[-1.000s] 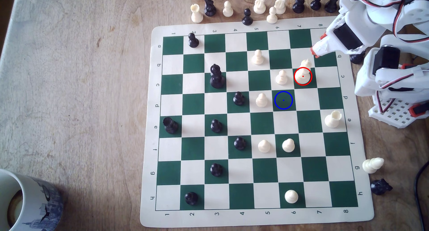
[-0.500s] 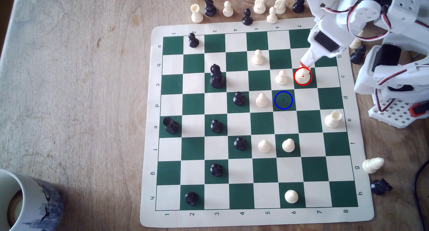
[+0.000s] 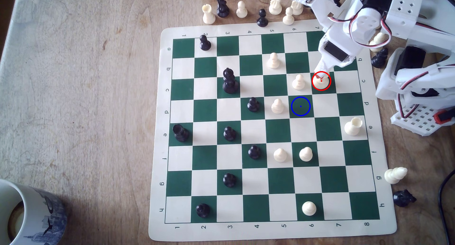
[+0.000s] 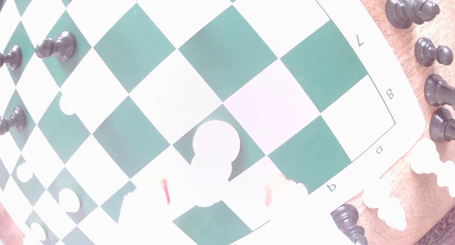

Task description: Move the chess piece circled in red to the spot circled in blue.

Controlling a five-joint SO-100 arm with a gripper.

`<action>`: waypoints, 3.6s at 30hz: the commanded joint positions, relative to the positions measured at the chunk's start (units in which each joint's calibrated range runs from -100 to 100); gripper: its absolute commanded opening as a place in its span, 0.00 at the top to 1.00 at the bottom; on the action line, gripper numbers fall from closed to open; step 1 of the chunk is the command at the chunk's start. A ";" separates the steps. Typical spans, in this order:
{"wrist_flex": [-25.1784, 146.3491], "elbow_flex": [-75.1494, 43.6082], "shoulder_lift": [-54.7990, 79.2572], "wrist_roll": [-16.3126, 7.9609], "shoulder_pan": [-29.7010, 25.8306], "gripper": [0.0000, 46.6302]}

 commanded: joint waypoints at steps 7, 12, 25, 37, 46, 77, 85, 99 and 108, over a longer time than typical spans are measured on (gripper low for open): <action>-1.99 -0.23 1.62 -0.29 -3.86 0.60; -2.49 -0.05 2.47 -0.49 -4.95 0.61; -3.96 1.22 2.90 -0.83 -5.97 0.64; -5.11 1.31 2.73 -0.88 -6.28 0.76; -5.52 1.50 2.73 -0.88 -6.52 0.95; -4.61 -16.55 17.16 -4.10 -19.35 1.00; -7.89 -16.73 20.38 -4.59 -20.75 1.00; -9.36 -16.00 22.34 -4.64 -20.13 1.00; -9.36 -15.82 22.76 -4.15 -19.66 0.65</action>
